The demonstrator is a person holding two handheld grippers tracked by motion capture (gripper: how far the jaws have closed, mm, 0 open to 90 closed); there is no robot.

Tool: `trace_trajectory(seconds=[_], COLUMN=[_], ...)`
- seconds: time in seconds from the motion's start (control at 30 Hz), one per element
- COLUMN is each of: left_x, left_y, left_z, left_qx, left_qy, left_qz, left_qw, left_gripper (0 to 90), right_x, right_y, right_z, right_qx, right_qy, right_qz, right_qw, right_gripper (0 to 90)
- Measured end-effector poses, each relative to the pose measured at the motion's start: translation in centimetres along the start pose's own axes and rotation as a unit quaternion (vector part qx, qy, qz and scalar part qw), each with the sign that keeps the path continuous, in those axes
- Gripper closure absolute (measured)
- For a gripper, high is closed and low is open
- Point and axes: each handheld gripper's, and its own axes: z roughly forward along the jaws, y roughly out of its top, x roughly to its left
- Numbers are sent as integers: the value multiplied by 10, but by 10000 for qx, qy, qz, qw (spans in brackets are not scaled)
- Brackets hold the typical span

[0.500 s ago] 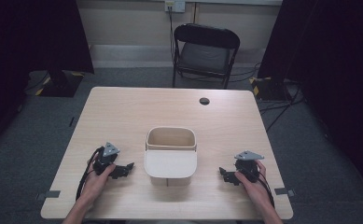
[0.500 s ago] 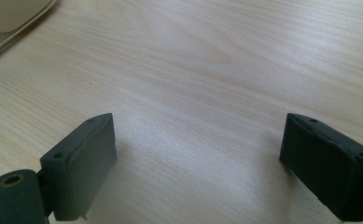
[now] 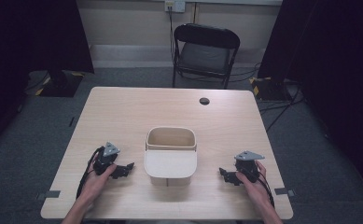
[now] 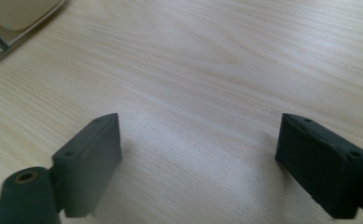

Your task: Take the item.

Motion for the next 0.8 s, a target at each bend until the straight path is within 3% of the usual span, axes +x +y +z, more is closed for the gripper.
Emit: trace_trajectory(seconds=[0.2, 0.67, 0.8], left_x=[0, 0, 0], left_y=[0, 0, 0], left_z=[0, 0, 0], left_qx=[-3, -8, -9], left_qy=[1, 0, 1], left_qz=[9, 0, -2], left_qw=[10000, 10000, 10000], left_gripper=[109, 109, 109], right_x=[5, 13, 18], right_y=[1, 6, 9], right_z=[-4, -15, -20], right_qx=[-41, -233, -381], right_qy=[96, 571, 643], right_qz=[-69, -107, -107], right_qw=[9999, 9980, 9971], right_gripper=[145, 145, 143])
